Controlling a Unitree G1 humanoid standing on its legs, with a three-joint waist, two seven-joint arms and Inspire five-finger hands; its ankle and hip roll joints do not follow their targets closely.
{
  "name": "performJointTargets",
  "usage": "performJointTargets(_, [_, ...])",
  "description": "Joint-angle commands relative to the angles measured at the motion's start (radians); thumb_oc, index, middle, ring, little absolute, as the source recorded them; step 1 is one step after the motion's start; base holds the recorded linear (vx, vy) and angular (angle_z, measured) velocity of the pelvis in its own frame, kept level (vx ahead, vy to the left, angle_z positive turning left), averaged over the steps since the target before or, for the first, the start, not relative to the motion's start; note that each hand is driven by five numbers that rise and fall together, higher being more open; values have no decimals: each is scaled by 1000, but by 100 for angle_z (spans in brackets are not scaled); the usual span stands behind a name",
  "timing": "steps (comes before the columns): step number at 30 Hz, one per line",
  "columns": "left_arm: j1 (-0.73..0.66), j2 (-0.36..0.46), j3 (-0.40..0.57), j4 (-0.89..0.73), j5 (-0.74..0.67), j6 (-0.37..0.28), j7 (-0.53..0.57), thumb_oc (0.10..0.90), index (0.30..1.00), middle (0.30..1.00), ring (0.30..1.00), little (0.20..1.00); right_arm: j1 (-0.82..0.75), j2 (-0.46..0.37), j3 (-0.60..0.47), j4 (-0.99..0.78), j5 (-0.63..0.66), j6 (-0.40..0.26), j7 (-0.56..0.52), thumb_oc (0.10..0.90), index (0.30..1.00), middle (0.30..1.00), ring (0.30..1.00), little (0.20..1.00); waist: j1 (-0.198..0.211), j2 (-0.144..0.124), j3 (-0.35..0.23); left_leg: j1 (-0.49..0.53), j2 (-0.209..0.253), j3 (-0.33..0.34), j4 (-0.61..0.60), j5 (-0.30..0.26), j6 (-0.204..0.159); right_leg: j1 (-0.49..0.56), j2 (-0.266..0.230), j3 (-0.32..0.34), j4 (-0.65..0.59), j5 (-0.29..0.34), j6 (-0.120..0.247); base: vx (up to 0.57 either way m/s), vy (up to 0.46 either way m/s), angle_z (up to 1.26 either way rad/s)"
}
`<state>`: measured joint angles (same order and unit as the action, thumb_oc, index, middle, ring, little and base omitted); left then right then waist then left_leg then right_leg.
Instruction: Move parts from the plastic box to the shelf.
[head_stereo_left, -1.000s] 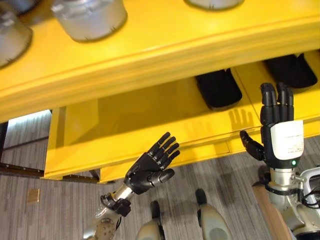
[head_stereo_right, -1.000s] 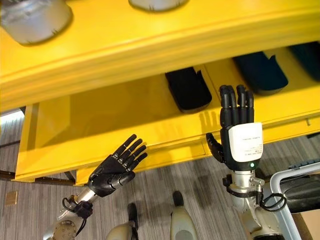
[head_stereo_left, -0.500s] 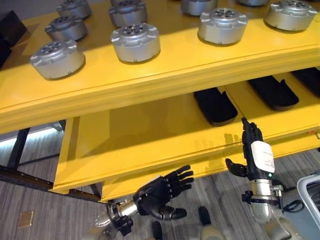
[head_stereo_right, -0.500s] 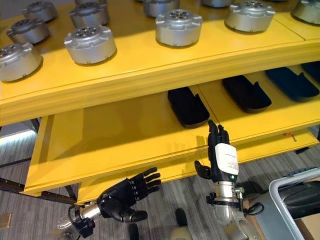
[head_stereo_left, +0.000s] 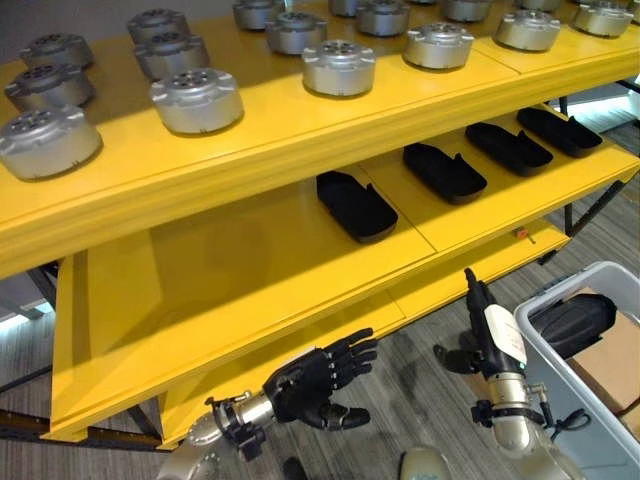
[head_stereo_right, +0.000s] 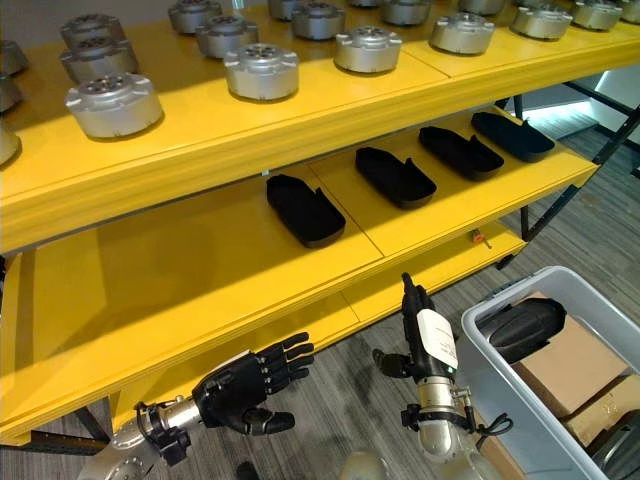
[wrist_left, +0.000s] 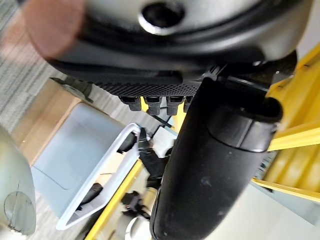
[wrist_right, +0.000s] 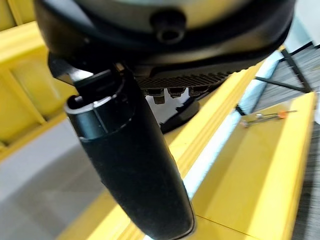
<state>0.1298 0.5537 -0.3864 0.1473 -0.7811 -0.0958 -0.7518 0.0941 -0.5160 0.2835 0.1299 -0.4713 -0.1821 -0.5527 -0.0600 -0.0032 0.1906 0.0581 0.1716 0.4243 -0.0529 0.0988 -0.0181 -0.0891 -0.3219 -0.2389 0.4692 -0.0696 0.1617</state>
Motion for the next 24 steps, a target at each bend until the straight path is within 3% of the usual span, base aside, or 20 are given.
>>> performJointTargets(1, [-60,-44,46,-72,-94,-90,-51,900,1000,1000,1000,1000,-152,-33,-10,-89,-72,-80,-90,900,1000,1000,1000,1000,4,2,-41,-38,-58,16,44,-115,49,77,35,-20,-74,64,-8,-95,-199,-58])
performJointTargets(4, [-66,-74,67,-89,-147,-85,-38,900,1000,1000,1000,1000,-184,-33,33,-118,-67,-37,-67,900,1000,1000,1000,1000,29,-5,-47,-71,1,92,73,-76,3,178,79,-114,-265,5,-34,-93,-358,-83])
performJointTargets(6, [-66,-90,71,-93,-150,-85,-12,900,1000,1000,1000,1000,-185,-38,39,-121,-60,-21,-66,900,1000,1000,1000,1000,29,-9,-49,-74,21,113,71,-57,-12,196,104,-130,-318,-3,-38,-74,-287,-67])
performJointTargets(10, [-60,-123,79,-80,-162,-113,27,900,1000,1000,1000,1000,-175,-64,25,-102,-52,25,-82,900,1000,1000,1000,1000,4,-21,-38,-91,65,144,59,-6,-59,199,167,-120,-426,30,-65,-108,-339,-68])
performJointTargets(15, [-46,-141,104,-74,-182,-126,36,900,1000,1000,1000,1000,-120,-88,-45,-93,-60,30,-102,900,1000,1000,1000,1000,-31,-22,-25,-89,97,132,42,48,-94,180,214,-85,-461,48,-90,-79,-295,-64])
performJointTargets(18, [-46,-169,117,-53,-251,-98,22,900,1000,1000,1000,1000,-71,-98,-100,-70,-69,-4,-145,900,1000,1000,1000,1000,-64,-27,-26,-77,122,67,12,115,-133,163,267,-14,-482,50,-112,-53,-380,-58])
performJointTargets(20, [-45,-177,120,-49,-276,-102,23,900,1000,1000,1000,1000,-72,-96,-99,-56,-59,-15,-148,900,1000,1000,1000,1000,-67,-25,-28,-77,124,34,13,123,-137,160,278,15,-484,48,-120,10,-245,-60])
performJointTargets(22, [-46,-181,128,-51,-285,-124,35,900,1000,1000,1000,1000,-67,-91,-101,-42,-55,-44,-149,900,1000,1000,1000,1000,-66,-23,-32,-81,112,-37,18,119,-132,154,286,60,-495,55,-124,-5,-184,-67])
performJointTargets(24, [-34,-183,156,-50,-312,-155,39,900,1000,1000,1000,1000,-50,-84,-102,-27,-68,-105,-147,900,1000,1000,1000,1000,-50,-17,-37,-110,71,-183,39,105,-101,129,296,145,-501,77,-136,8,-158,-146])
